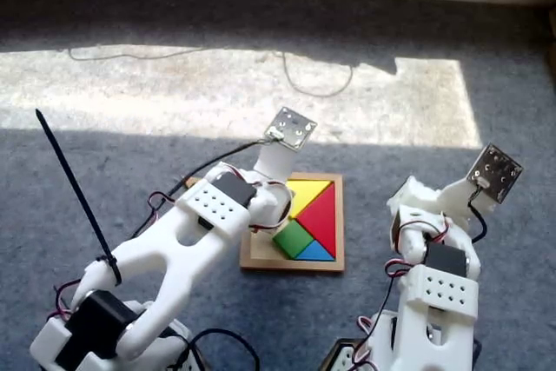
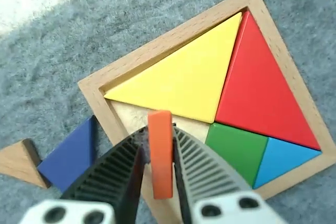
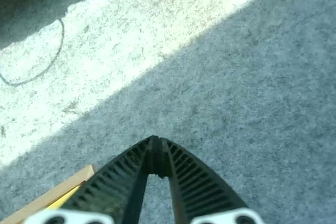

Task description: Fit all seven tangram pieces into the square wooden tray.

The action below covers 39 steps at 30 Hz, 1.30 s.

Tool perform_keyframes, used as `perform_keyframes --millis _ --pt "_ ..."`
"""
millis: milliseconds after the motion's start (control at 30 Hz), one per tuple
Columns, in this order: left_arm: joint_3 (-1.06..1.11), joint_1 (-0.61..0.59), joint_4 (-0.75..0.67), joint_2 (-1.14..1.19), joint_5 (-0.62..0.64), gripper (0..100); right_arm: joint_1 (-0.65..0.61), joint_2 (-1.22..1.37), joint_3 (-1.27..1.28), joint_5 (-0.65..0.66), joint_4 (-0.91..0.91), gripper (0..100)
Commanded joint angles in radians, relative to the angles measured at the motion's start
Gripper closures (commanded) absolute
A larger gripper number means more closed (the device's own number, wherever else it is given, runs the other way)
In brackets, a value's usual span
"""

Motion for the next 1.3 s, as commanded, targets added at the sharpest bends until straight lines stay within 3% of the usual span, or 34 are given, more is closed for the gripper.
perform_keyframes --millis 0,133,400,700,967,1267 --pt "0.010 0.013 -0.021 -0.044 0.008 89 -0.010 -0.024 -0.004 0.012 -0.028 99.2" --pt "0.031 -0.050 -0.025 -0.044 0.041 77 -0.010 -0.024 -0.004 0.012 -0.028 99.2" --pt "0.024 -0.186 -0.028 -0.045 0.058 77 -0.012 -0.024 -0.004 0.012 -0.028 99.2" --pt "-0.002 -0.214 -0.020 -0.056 0.058 77 -0.012 -0.024 -0.004 0.012 -0.028 99.2" --pt "-0.076 -0.173 0.169 -0.048 0.057 77 -0.012 -0.024 -0.004 0.014 -0.028 99.2" --pt "0.035 -0.173 0.087 -0.042 -0.009 77 -0.012 -0.024 -0.004 0.014 -0.028 99.2"
